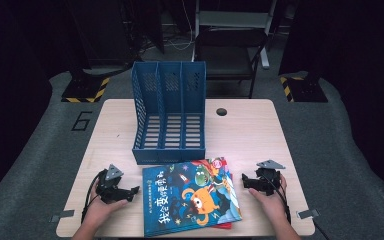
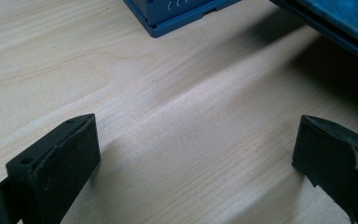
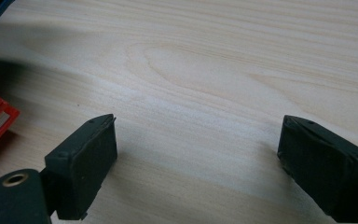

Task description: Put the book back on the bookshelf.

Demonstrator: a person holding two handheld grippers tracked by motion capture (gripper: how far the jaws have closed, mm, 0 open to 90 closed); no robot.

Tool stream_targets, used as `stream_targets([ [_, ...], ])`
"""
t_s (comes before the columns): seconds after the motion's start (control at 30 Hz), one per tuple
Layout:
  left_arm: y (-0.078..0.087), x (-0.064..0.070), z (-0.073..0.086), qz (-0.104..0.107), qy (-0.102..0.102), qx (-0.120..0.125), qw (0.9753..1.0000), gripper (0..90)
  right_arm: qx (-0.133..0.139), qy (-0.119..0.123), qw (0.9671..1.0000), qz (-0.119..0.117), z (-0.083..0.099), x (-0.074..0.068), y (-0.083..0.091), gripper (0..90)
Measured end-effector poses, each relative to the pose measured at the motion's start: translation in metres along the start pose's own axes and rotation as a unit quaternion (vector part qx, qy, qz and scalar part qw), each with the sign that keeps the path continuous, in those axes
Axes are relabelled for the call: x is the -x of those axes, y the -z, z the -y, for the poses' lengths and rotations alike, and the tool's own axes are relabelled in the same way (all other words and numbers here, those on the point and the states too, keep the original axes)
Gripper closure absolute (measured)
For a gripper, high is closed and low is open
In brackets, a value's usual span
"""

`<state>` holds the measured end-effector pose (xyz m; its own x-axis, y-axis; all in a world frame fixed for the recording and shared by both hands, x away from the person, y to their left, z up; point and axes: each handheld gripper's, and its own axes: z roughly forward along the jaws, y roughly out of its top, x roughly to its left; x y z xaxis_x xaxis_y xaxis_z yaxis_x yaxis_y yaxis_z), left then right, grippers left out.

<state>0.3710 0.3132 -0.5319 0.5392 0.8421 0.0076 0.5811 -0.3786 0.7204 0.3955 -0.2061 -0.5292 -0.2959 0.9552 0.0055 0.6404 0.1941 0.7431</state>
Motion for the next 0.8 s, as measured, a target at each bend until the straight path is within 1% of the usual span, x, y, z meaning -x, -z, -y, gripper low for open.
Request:
stream_targets([
  [0.07, -0.0001, 0.0001, -0.0002, 0.000, 0.002, 0.000, 1.0000, 0.5, 0.000, -0.004, 1.0000, 0.000, 0.0002, -0.0004, 0.0002, 11.2],
  [0.1, 0.0009, -0.0010, -0.0003, 0.000, -0.006, -0.006, 1.0000, 0.6, 0.002, -0.002, 1.0000, -0.001, 0.0000, -0.0002, 0.0000, 11.2],
  [0.17, 0.0018, 0.0005, 0.0002, 0.000, 0.001, -0.005, 1.0000, 1.6, 0.000, 0.000, 1.0000, 0.000, -0.0002, 0.0001, -0.0001, 11.2],
  [0.23, 0.0005, 0.0022, 0.0005, -0.007, 0.009, 0.003, 0.9999, 1.7, 0.000, -0.002, 1.0000, 0.001, 0.0002, -0.0005, 0.0003, 12.0],
  [0.3, 0.0002, 0.0029, -0.0002, -0.007, 0.014, 0.002, 0.9999, 1.8, 0.004, -0.006, 1.0000, 0.003, 0.0014, -0.0022, 0.0019, 15.1],
  [0.33, 0.0004, 0.0025, 0.0001, -0.007, 0.010, 0.001, 0.9999, 1.8, 0.004, -0.002, 1.0000, 0.001, 0.0020, -0.0018, 0.0028, 15.7],
  [0.37, 0.0004, 0.0026, 0.0004, -0.008, 0.012, 0.005, 0.9999, 1.8, 0.004, -0.004, 1.0000, 0.002, 0.0023, -0.0023, 0.0033, 16.1],
  [0.4, 0.0020, 0.0018, -0.0001, -0.004, 0.012, -0.002, 0.9999, 3.1, 0.004, -0.002, 1.0000, 0.001, 0.0021, -0.0020, 0.0032, 16.3],
  [0.47, 0.0027, 0.0012, 0.0001, -0.011, 0.015, 0.003, 0.9998, 6.5, 0.004, -0.005, 1.0000, 0.000, 0.0026, -0.0024, 0.0040, 17.4],
  [0.5, 0.0036, 0.0008, -0.0004, -0.010, 0.022, 0.001, 0.9997, 7.7, 0.006, -0.004, 1.0000, -0.001, 0.0031, -0.0024, 0.0043, 18.3],
  [0.53, 0.0032, 0.0002, -0.0006, -0.012, 0.025, 0.005, 0.9996, 8.7, 0.007, -0.004, 1.0000, -0.001, 0.0036, -0.0026, 0.0050, 19.6],
  [0.57, 0.0040, -0.0006, -0.0022, -0.008, 0.028, -0.002, 0.9996, 9.1, 0.009, -0.002, 1.0000, -0.002, 0.0041, -0.0025, 0.0055, 20.4],
  [0.6, 0.0045, -0.0009, -0.0031, -0.010, 0.031, -0.005, 0.9995, 10.9, 0.007, -0.008, 0.9999, -0.003, 0.0045, -0.0038, 0.0064, 21.6],
  [0.63, 0.0054, -0.0016, -0.0048, -0.006, 0.038, -0.008, 0.9992, 12.7, 0.008, 0.001, 1.0000, -0.005, 0.0042, -0.0024, 0.0066, 22.8],
  [0.67, 0.0063, -0.0021, -0.0060, -0.001, 0.043, -0.012, 0.9990, 15.5, 0.004, 0.001, 1.0000, -0.006, 0.0039, -0.0027, 0.0076, 24.7],
  [0.7, 0.0070, -0.0025, -0.0069, 0.008, 0.051, -0.015, 0.9986, 16.4, 0.003, 0.003, 1.0000, -0.008, 0.0038, -0.0025, 0.0082, 26.0],
  [0.73, 0.0069, -0.0020, -0.0074, 0.010, 0.057, -0.011, 0.9983, 17.3, 0.001, 0.006, 0.9999, -0.009, 0.0038, -0.0023, 0.0088, 27.0],
  [0.77, 0.0071, -0.0014, -0.0077, 0.012, 0.060, -0.010, 0.9981, 18.9, 0.001, 0.008, 0.9999, -0.010, 0.0037, -0.0020, 0.0092, 28.0],
  [0.8, 0.0081, -0.0015, -0.0082, 0.016, 0.059, -0.015, 0.9980, 21.1, 0.000, 0.009, 0.9999, -0.011, 0.0037, -0.0017, 0.0098, 29.6],
])
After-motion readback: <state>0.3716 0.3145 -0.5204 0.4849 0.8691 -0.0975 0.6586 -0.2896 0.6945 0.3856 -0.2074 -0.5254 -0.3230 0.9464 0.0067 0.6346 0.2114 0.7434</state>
